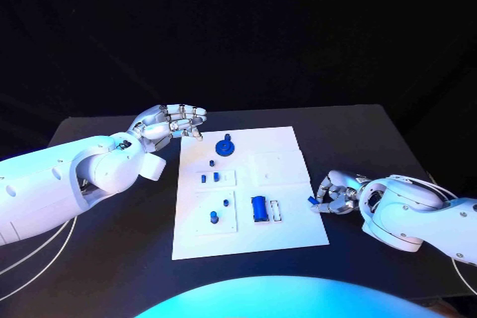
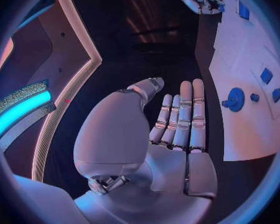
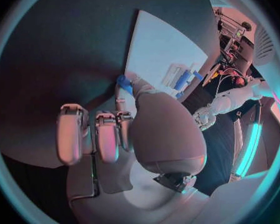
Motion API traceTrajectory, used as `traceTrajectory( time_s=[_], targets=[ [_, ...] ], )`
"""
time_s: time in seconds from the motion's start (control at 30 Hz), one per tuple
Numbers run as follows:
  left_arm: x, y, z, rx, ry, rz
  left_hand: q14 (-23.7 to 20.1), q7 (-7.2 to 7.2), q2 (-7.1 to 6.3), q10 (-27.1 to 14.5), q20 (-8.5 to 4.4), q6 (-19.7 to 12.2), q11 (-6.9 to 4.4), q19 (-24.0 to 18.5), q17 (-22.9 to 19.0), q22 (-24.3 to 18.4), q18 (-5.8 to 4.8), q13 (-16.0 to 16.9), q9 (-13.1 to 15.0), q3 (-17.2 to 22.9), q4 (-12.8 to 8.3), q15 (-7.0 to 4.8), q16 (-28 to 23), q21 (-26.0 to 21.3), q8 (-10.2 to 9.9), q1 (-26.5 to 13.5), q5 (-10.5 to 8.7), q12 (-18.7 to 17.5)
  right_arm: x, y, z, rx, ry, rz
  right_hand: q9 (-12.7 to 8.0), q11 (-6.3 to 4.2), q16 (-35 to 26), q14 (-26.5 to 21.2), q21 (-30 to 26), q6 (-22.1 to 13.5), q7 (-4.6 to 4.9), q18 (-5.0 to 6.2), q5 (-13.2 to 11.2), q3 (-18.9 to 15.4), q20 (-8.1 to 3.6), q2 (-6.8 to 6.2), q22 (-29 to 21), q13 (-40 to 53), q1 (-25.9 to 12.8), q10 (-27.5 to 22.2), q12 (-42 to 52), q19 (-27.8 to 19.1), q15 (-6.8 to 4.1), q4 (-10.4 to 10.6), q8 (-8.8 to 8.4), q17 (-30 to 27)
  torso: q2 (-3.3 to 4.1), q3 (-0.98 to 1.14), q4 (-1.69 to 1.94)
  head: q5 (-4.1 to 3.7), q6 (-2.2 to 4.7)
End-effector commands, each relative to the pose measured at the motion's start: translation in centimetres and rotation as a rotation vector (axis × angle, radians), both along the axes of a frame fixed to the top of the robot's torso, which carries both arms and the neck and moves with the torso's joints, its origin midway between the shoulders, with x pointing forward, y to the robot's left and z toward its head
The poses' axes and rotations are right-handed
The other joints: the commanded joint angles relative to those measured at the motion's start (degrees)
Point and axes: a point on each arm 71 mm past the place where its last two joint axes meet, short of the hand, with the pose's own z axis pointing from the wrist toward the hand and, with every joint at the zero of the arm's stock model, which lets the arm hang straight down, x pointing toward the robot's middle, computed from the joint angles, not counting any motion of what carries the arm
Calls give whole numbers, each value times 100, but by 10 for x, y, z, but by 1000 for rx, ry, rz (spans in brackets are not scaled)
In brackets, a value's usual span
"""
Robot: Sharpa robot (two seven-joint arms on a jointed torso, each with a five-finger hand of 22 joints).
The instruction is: Assemble the parts on the task board
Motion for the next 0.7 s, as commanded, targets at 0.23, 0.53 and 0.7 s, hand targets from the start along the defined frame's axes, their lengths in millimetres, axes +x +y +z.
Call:
traceTrajectory(
  time_s=[0.23,0.53,0.7],
  targets=[
    [-1,-1,0,-9,-6,-14,-29,193,18,-41,41,-46,-9,6,-7,-7,66,-7,-5,21,10,-6,24,-26,38,-11,30,18,-4,-1,3,37,-25,-41,153,-85,20,570,48,53,-50,-74,-23,1160,-79,-91,1261,1384,-292,512,64,327,-85,-140,128,1372,-4,-1,3,-7,7],
    [-1,-2,0,-8,-3,-15,-30,210,22,-45,41,-50,-10,7,-9,-9,67,-9,-12,25,12,-7,27,-29,47,-13,31,21,0,1,28,70,-53,-42,238,-79,23,572,53,20,-43,-74,-18,1577,-78,-263,1262,1386,-548,514,66,327,-81,-237,180,1381,-1,-9,5,3,25],
    [-1,-3,0,-9,-3,-18,-31,209,20,-51,41,-57,-9,8,-9,-9,67,-11,-16,26,10,-7,28,-30,48,-11,31,20,0,23,28,125,-4,-14,260,-74,21,571,42,23,-37,-73,-18,1656,-76,-302,1259,1385,-677,513,61,324,-78,-239,196,1375,3,-7,1,74,16]
  ],
)
